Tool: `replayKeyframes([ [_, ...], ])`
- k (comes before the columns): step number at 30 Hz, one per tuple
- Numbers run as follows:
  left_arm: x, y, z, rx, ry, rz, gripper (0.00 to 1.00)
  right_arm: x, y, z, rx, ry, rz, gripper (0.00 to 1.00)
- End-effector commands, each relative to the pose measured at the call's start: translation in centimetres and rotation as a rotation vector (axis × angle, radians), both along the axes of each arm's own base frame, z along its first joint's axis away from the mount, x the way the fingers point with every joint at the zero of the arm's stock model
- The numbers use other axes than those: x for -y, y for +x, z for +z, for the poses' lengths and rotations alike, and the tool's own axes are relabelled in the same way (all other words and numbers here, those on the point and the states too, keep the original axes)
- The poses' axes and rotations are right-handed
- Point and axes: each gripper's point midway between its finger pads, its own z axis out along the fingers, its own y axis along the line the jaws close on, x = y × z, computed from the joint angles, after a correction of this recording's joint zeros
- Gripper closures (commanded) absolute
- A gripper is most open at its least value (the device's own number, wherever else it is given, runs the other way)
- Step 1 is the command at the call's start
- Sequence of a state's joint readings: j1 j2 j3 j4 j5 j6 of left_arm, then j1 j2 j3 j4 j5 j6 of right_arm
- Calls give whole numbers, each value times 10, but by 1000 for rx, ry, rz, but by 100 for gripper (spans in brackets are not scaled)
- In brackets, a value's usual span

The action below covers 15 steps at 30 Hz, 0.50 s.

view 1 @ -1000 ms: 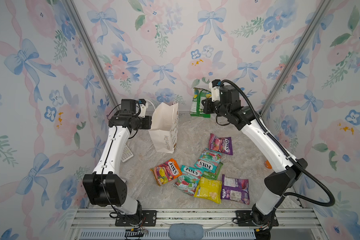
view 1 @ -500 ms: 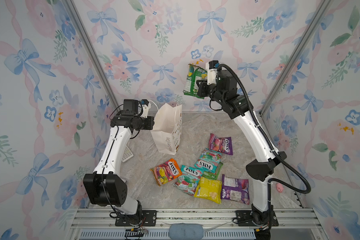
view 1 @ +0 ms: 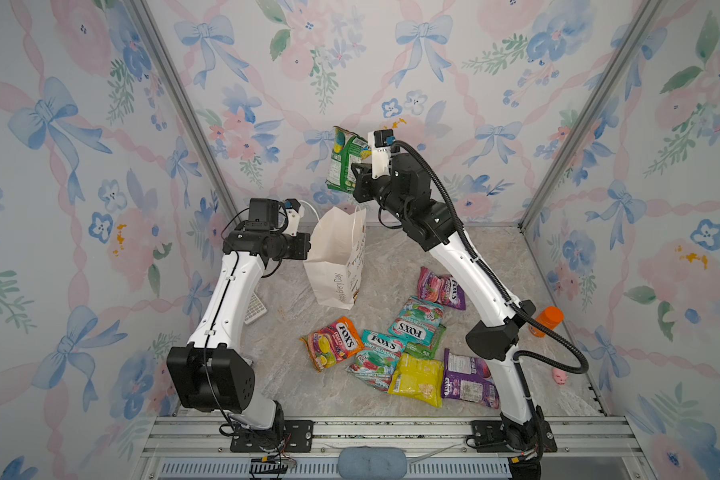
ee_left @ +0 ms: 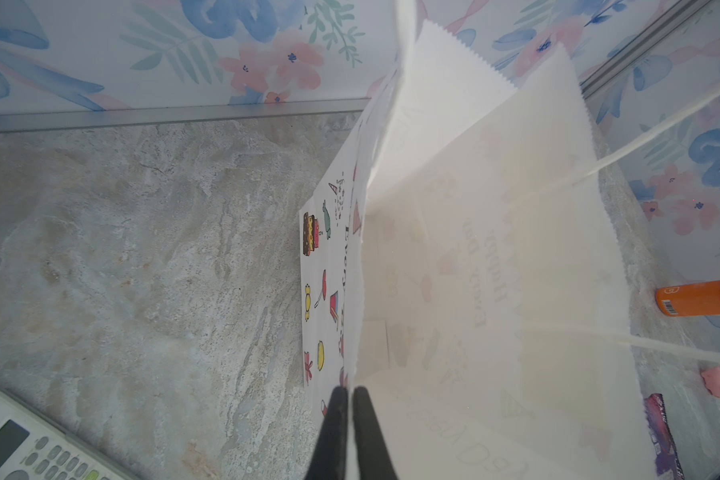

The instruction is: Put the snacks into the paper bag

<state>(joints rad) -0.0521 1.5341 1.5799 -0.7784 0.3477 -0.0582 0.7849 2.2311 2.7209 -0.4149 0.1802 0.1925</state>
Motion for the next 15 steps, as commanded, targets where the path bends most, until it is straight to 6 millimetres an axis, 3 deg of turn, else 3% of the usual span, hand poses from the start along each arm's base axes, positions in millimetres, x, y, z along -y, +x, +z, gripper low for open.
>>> replayKeyframes([
  [1, 0, 2, -3, -5, -8, 17, 100, 2, -9, 37, 100, 81, -53, 100],
  [9, -4, 2, -4, -4, 5, 39, 100, -10, -20, 16, 85, -11, -120, 100],
  [15, -6, 2, -3, -4, 6, 47, 100, -1, -23, 4, 58, -51, -151, 100],
])
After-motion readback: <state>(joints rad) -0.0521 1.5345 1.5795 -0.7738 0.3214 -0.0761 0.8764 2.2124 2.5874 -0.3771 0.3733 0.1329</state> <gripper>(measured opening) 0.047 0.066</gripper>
